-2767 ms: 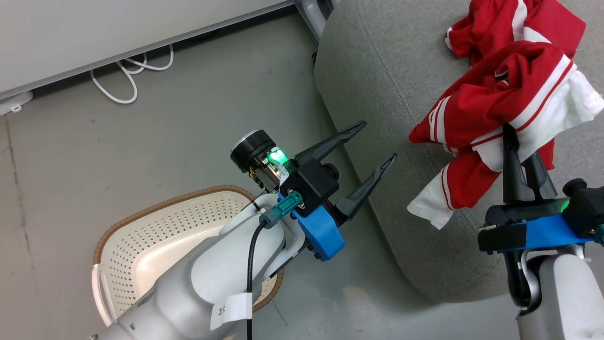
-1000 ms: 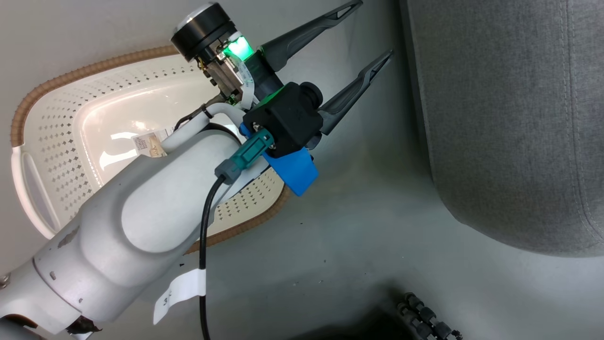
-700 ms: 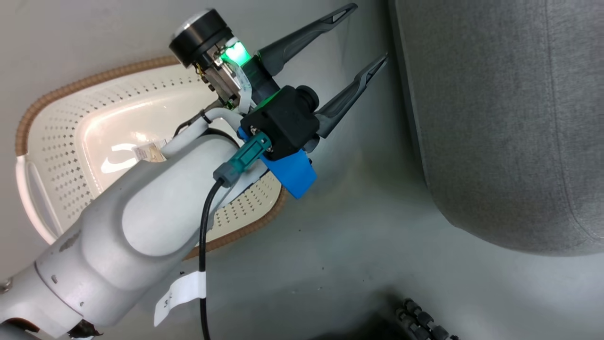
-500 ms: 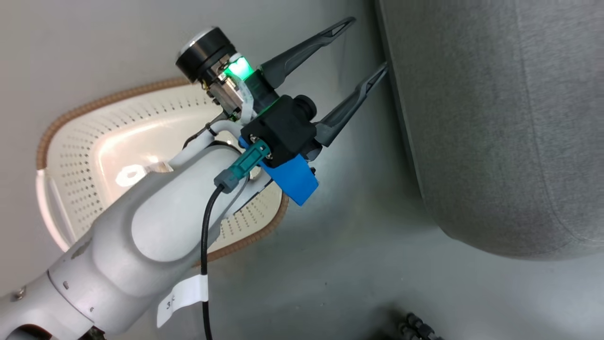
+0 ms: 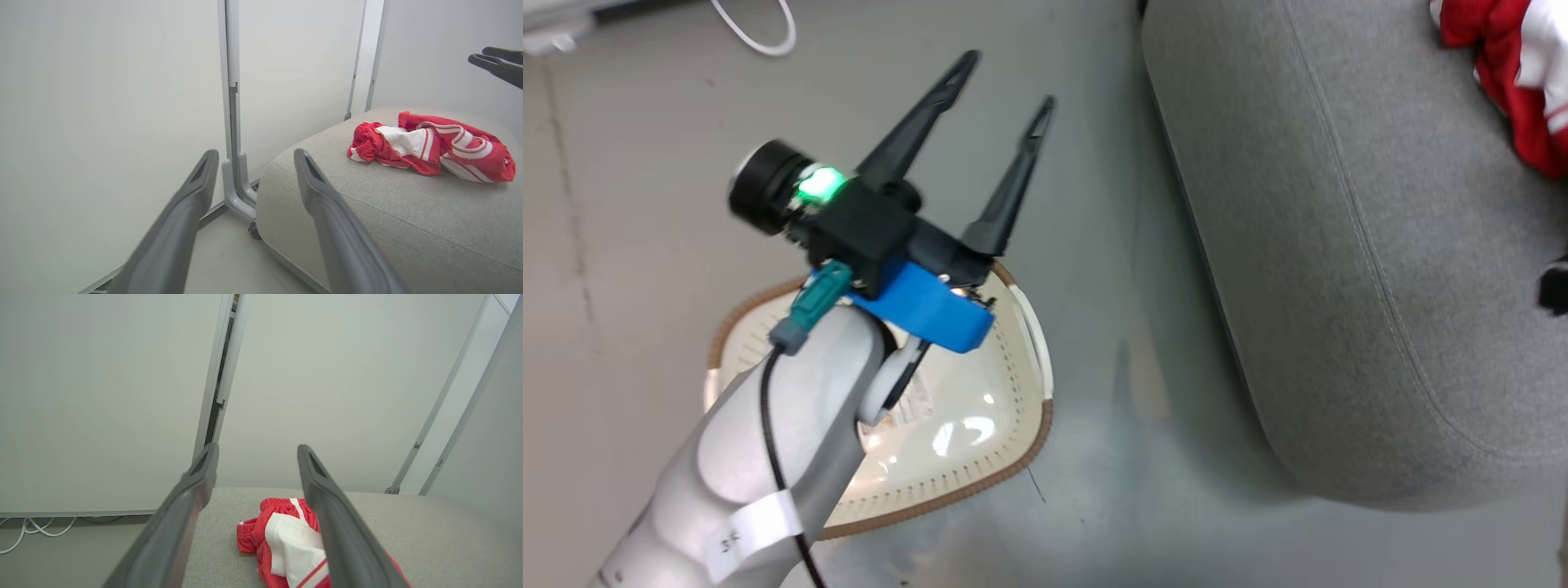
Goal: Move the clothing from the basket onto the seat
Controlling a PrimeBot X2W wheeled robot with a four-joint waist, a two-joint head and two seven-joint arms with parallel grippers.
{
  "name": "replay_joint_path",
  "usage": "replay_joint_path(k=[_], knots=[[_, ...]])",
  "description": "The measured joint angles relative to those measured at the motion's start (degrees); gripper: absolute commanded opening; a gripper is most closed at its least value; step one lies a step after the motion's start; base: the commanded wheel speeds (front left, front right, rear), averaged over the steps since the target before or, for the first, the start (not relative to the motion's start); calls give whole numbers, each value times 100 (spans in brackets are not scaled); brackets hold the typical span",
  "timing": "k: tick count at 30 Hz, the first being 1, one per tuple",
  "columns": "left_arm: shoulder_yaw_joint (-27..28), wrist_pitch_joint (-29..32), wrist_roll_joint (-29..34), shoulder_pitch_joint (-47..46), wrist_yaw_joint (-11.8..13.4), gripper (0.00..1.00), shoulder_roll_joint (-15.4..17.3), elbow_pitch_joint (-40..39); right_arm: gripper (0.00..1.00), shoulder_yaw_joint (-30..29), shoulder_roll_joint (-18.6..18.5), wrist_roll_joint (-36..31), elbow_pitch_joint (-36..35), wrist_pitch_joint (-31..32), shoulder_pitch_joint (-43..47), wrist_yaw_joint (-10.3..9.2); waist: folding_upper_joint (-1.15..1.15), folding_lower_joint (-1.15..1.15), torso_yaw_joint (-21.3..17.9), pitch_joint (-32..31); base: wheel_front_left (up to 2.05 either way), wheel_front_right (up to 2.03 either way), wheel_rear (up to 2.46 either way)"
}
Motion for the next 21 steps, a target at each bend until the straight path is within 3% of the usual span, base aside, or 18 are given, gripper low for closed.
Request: replay_joint_path(k=[12,21], knots=[[1902,-4,287,1424,-70,100,-216,-96,100,1087,365,76,48,1,593,0,0,0,675,-985,0,0,0],[3025,-7,669,2369,-281,100,-543,-57,100,1341,559,244,249,1,1144,1,0,-1,1129,-1513,0,0,0]])
